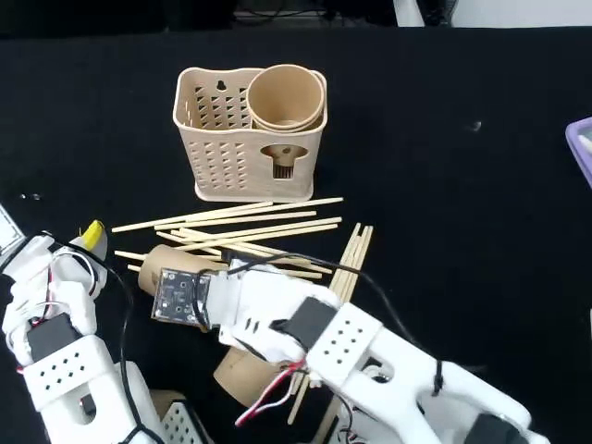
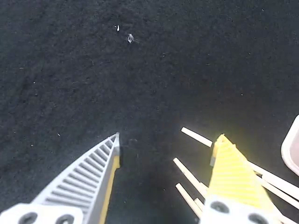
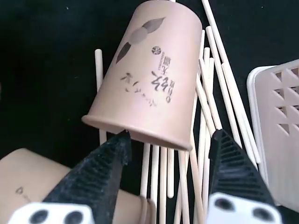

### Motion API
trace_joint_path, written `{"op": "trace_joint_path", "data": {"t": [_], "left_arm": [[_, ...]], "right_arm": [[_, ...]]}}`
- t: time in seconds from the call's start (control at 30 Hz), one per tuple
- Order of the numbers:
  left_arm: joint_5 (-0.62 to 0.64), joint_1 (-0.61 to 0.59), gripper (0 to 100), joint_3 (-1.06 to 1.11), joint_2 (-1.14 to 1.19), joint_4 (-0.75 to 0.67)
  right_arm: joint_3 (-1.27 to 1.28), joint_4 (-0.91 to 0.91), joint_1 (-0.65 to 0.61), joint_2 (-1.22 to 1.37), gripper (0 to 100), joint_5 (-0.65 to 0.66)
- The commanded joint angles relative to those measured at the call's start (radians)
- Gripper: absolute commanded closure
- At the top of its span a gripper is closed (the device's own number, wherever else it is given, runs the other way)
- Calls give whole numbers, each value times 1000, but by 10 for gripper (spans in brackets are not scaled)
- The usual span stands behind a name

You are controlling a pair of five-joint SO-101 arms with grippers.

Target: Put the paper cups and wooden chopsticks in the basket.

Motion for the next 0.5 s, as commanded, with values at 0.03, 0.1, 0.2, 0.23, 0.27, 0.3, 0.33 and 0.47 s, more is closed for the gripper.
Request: {"op": "trace_joint_path", "data": {"t": [0.03,0.1,0.2,0.23,0.27,0.3,0.33,0.47], "left_arm": [[9,-4,686,-70,-15,-18],[9,-4,686,-70,-15,-18],[9,-4,686,-70,-15,-18],[9,-4,686,-70,-15,-18],[9,-4,686,-70,-15,-18],[9,-4,686,-70,-15,-18],[9,-4,686,-68,-15,-18],[9,-4,686,-67,-15,-18]], "right_arm": [[-68,-34,-12,45,727,-11],[-85,3,-11,47,756,-11],[-101,38,-9,47,907,-11],[-104,41,-9,47,978,-12],[-107,44,-6,45,991,-15],[-111,51,8,44,966,-32],[-122,61,25,31,981,-58],[-183,167,114,-107,988,-87]]}}
